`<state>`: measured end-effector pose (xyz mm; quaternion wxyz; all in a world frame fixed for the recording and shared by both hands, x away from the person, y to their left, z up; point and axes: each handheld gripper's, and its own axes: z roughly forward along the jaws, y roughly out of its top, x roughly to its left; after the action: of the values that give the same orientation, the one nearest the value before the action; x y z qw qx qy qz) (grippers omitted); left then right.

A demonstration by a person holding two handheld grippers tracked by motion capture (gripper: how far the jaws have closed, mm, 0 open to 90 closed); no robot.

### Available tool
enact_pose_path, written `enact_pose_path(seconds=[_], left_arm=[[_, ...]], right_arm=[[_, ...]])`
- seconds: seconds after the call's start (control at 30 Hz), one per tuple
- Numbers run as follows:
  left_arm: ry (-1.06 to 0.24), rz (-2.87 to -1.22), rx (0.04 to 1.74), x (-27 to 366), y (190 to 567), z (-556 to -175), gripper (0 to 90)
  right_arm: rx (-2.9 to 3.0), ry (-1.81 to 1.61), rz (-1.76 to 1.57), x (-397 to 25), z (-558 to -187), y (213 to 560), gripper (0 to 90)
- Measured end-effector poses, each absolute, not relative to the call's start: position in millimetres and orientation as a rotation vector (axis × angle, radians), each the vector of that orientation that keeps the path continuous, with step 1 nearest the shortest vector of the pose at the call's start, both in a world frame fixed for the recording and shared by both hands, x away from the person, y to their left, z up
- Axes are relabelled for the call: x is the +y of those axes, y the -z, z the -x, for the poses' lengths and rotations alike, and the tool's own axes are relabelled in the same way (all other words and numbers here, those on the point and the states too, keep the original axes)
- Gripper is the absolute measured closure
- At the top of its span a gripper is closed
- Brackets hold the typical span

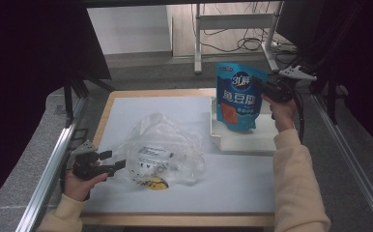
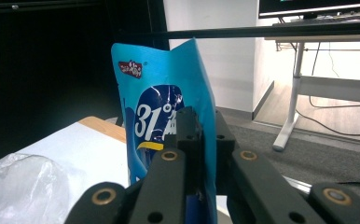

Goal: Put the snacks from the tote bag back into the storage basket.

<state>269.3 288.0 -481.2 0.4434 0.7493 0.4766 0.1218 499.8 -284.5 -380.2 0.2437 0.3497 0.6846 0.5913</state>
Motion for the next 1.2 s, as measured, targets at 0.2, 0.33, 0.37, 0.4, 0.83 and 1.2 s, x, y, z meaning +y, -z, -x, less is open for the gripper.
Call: enact_pose_path(seconds=[0.2, 0.33, 0.37, 0.4, 0.83, 1.2], left_arm=[[-0.306, -1.859, 1.168, 287, 479, -269, 23.0], [-0.303, -1.860, 1.166, 285, 478, -269, 23.0], [-0.302, -1.860, 1.165, 285, 478, -269, 23.0], [-0.300, -1.862, 1.164, 285, 478, -269, 23.0], [-0.293, -1.865, 1.160, 284, 479, -270, 23.0], [-0.290, -1.865, 1.159, 284, 480, -271, 23.0]], right_arm=[[1.855, -1.608, -0.997, -292, -493, 385, 79.5], [1.868, -1.590, -1.006, -296, -489, 386, 76.4], [1.875, -1.580, -1.007, -296, -488, 386, 75.3], [1.878, -1.576, -1.007, -296, -487, 386, 74.2], [1.849, -1.536, -1.097, -298, -475, 391, 54.6], [1.821, -1.501, -1.148, -304, -452, 395, 49.7]])
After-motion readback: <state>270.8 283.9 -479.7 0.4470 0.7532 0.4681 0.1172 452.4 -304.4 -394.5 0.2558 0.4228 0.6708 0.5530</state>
